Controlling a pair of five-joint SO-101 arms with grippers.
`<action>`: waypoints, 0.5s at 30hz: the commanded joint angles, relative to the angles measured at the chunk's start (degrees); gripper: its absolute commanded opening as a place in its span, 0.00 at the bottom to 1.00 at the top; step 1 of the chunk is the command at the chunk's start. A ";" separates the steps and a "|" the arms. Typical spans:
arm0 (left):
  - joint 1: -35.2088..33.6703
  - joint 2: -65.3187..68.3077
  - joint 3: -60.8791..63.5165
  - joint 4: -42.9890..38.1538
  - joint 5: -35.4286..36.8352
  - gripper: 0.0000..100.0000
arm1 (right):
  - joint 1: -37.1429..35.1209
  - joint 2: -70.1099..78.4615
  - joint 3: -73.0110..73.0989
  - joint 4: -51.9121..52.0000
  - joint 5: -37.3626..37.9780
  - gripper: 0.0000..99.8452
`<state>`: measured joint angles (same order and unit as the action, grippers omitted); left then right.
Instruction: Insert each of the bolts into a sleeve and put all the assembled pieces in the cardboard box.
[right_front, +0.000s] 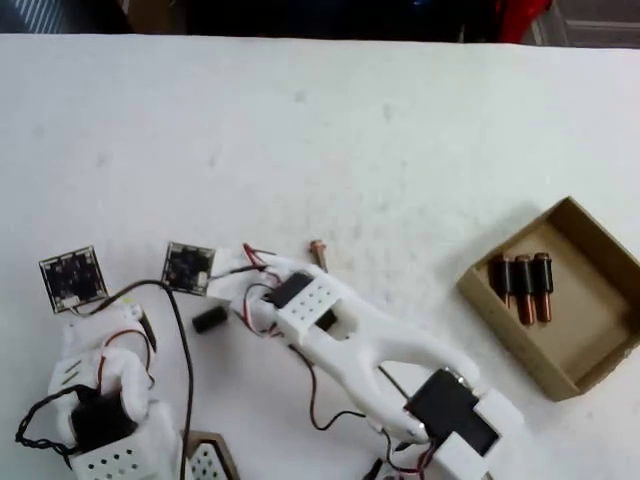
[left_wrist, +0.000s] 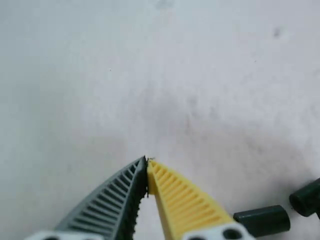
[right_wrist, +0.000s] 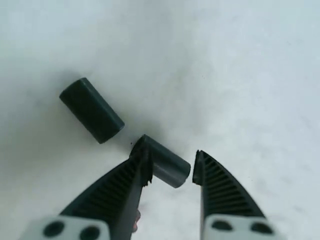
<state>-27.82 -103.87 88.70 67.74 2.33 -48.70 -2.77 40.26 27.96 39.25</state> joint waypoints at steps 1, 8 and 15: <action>-0.57 -0.66 -2.46 -0.18 -0.53 0.02 | 0.57 -5.76 -0.53 3.38 3.52 0.13; -0.57 -0.66 -2.46 -0.26 -0.53 0.02 | 0.40 -6.81 -0.53 10.15 20.40 0.12; -0.57 -0.66 -2.46 -0.26 -0.53 0.02 | 0.40 -6.81 -0.88 9.80 27.08 0.12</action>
<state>-27.82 -103.87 88.70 67.74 2.33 -48.09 -6.90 40.26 37.63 63.96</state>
